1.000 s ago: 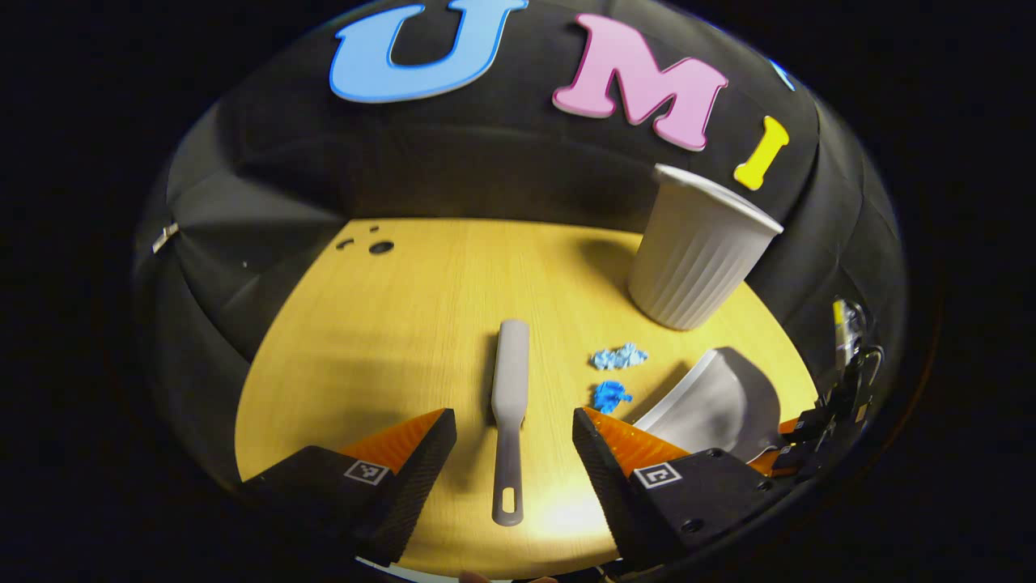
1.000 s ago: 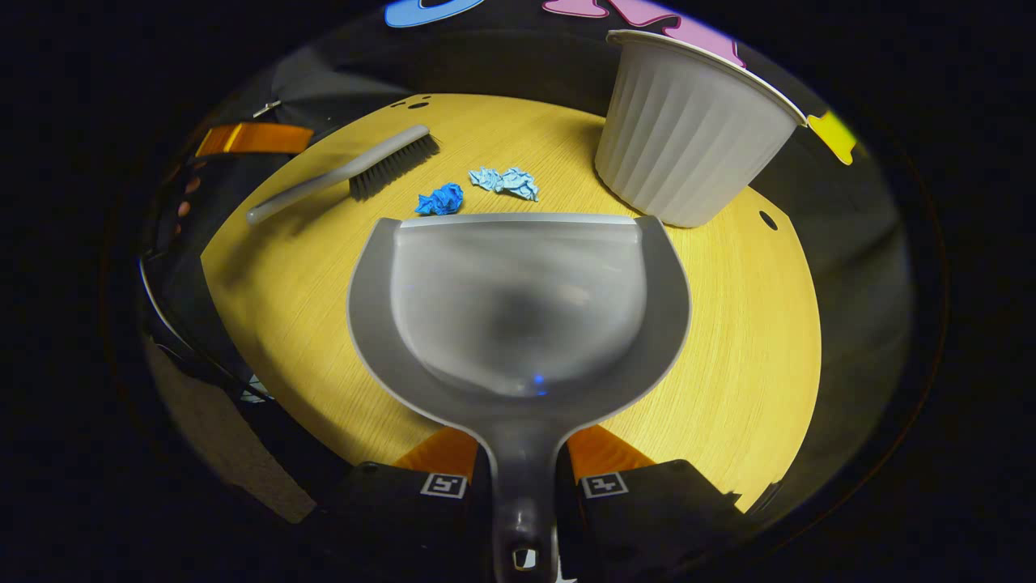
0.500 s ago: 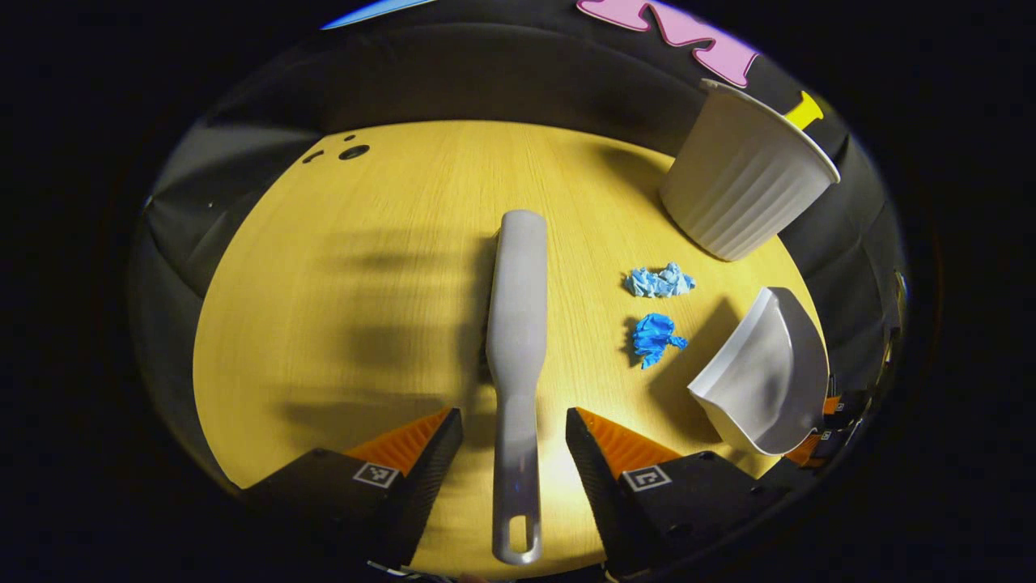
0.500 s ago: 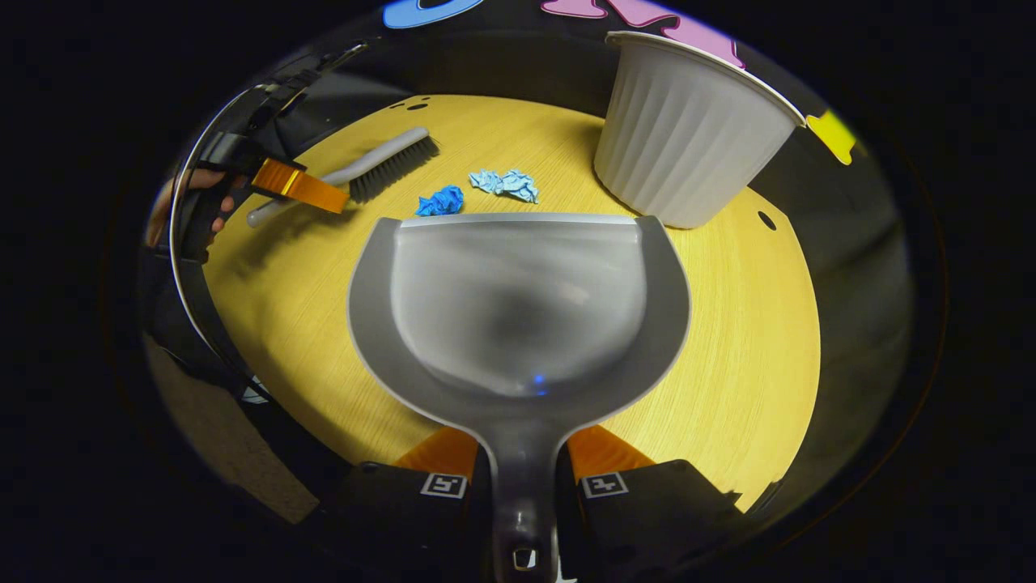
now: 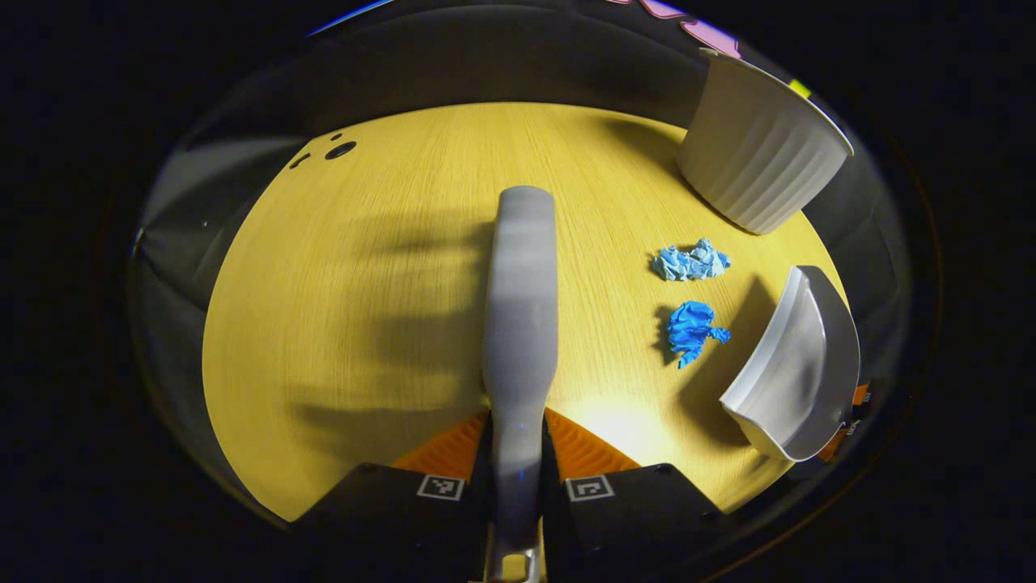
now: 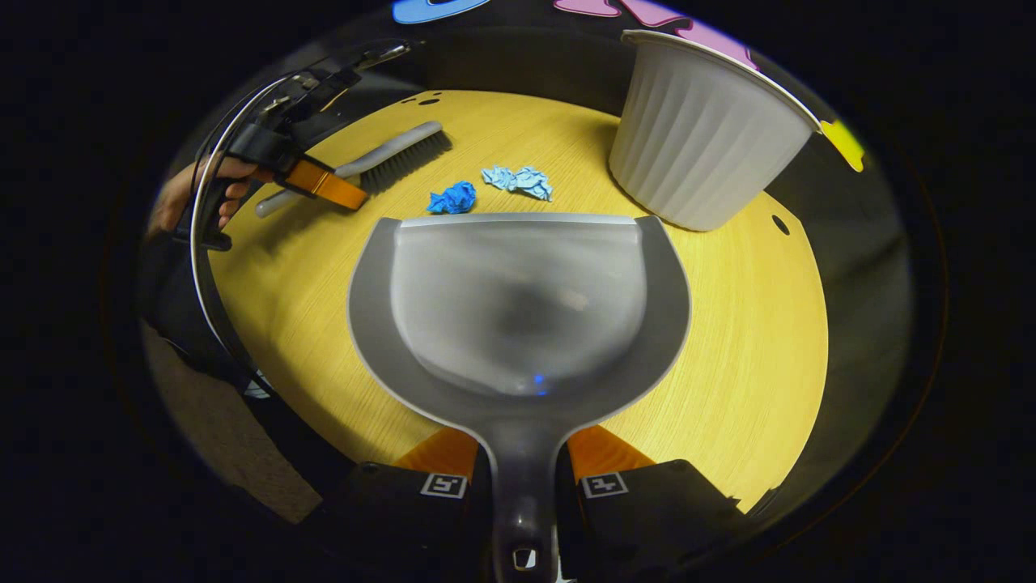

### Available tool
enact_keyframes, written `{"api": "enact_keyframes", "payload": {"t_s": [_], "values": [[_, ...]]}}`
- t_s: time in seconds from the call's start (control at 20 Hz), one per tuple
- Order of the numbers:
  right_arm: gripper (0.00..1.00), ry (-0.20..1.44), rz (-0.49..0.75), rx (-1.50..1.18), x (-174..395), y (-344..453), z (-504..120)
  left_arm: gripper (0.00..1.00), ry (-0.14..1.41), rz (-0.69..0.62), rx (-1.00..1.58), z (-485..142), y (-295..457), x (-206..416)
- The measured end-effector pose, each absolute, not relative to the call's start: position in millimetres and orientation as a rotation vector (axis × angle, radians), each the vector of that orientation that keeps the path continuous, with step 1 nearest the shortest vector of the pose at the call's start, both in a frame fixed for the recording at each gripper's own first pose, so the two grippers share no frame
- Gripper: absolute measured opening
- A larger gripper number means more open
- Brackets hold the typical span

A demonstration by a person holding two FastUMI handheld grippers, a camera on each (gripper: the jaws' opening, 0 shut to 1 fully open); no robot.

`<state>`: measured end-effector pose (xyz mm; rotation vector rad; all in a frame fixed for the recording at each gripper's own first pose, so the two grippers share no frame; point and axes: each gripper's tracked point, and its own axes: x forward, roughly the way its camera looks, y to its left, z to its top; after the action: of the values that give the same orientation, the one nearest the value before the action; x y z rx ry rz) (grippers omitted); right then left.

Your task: Pick up the small broom and dustpan from the desktop, sweep the trash into the dustpan with the broom, and then empty the trash into the garbage bin.

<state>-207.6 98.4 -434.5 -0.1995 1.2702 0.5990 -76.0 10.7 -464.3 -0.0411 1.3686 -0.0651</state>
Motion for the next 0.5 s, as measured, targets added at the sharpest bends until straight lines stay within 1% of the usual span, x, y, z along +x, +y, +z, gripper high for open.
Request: {"api": "enact_keyframes", "payload": {"t_s": [0.05, 0.1, 0.15, 0.2, 0.25, 0.3, 0.35, 0.4, 0.5], "values": [[0.36, 1.274, 0.618, -0.215, -207, 99, -435, 0.3, 1.364, -0.074, -0.037, -465, 10, -72], [0.36, 1.278, 0.635, -0.233, -206, 98, -437, 0.27, 1.365, -0.08, -0.024, -466, 11, -71], [0.36, 1.282, 0.649, -0.253, -205, 96, -439, 0.29, 1.361, -0.089, -0.01, -465, 11, -66], [0.36, 1.294, 0.661, -0.269, -203, 94, -441, 0.29, 1.355, -0.099, 0.003, -466, 9, -61], [0.36, 1.303, 0.667, -0.275, -202, 94, -443, 0.32, 1.354, -0.113, 0.014, -466, 6, -57], [0.36, 1.319, 0.675, -0.274, -201, 93, -444, 0.28, 1.354, -0.132, 0.025, -466, 1, -53], [0.36, 1.333, 0.679, -0.271, -201, 92, -444, 0.31, 1.354, -0.155, 0.038, -466, -4, -49], [0.36, 1.342, 0.685, -0.272, -199, 91, -446, 0.28, 1.354, -0.18, 0.055, -466, -9, -45], [0.36, 1.35, 0.7, -0.291, -196, 89, -450, 0.28, 1.353, -0.246, 0.085, -466, -25, -39]]}}
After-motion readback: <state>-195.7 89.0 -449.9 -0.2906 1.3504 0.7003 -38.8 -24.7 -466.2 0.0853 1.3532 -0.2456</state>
